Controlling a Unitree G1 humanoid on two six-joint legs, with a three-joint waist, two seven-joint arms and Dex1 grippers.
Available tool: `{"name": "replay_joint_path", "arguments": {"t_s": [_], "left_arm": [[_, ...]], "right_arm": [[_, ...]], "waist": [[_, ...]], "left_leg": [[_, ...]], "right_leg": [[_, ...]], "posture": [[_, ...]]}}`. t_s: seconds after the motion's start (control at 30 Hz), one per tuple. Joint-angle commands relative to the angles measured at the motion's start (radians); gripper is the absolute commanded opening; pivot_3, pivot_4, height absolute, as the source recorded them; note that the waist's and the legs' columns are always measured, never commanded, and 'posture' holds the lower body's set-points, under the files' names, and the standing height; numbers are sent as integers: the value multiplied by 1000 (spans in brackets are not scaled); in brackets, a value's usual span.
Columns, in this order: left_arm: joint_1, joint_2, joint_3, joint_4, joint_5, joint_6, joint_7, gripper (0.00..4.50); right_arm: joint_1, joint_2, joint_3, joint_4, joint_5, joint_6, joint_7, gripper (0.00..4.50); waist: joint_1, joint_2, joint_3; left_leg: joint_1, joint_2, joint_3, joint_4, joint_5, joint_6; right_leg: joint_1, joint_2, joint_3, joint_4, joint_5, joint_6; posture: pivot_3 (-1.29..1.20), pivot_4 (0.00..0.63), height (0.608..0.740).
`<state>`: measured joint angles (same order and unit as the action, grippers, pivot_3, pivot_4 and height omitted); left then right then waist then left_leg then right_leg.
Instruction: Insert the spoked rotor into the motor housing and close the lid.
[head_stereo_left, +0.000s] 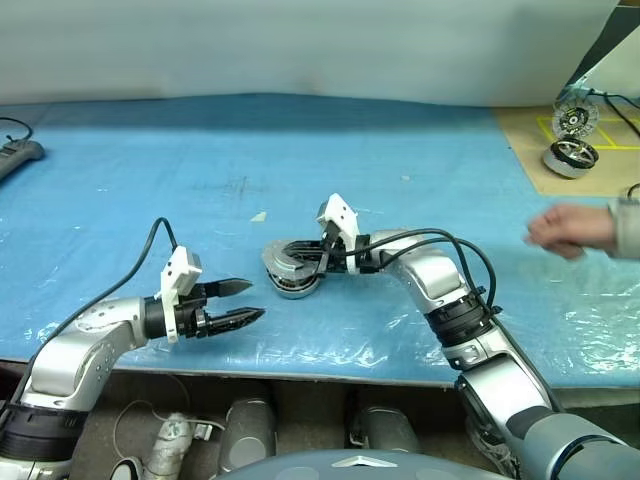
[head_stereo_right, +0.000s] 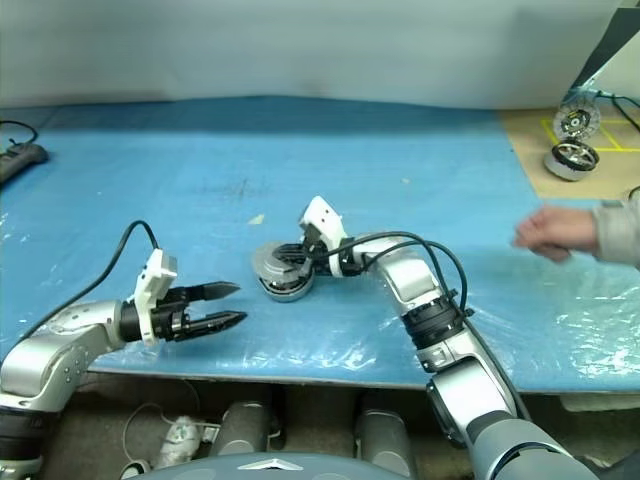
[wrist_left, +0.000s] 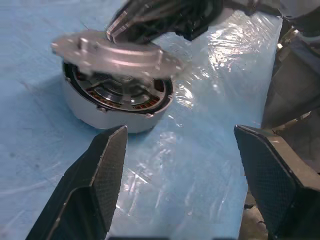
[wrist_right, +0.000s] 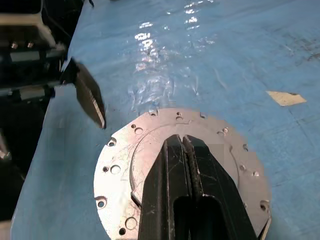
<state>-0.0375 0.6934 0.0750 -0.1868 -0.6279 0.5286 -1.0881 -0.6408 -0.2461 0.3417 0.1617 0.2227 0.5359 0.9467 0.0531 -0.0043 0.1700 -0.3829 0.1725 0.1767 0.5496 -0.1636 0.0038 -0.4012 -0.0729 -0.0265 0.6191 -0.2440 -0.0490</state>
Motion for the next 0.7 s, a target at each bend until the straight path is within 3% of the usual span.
{"name": "replay_joint_path", "arguments": {"t_s": [0.03, 0.37, 0.7], "left_arm": [[-22, -5, 1, 48, 25, -55, -30, 3665], [-49, -62, -36, 25, 59, -74, 13, 3665], [-58, -59, -11, -10, 28, -36, 28, 3665]], "right_arm": [[7, -6, 37, -23, -25, -38, 24, 14], [51, -63, 101, 24, -140, -158, 20, 14], [61, -50, -191, -131, 146, 85, -10, 14]], "waist": [[-3, 0, 0], [-5, 0, 0], [-3, 0, 0]], "left_leg": [[0, 0, 0, 0, 0, 0], [1, 0, 0, 0, 0, 0], [4, 0, 0, 1, -1, 1]], "right_leg": [[0, 0, 0, 0, 0, 0], [2, 0, 0, -1, 0, 0], [5, 0, 0, 0, 0, 0]], "posture": [[0, 150, 740], [0, 150, 740], [0, 150, 740]]}}
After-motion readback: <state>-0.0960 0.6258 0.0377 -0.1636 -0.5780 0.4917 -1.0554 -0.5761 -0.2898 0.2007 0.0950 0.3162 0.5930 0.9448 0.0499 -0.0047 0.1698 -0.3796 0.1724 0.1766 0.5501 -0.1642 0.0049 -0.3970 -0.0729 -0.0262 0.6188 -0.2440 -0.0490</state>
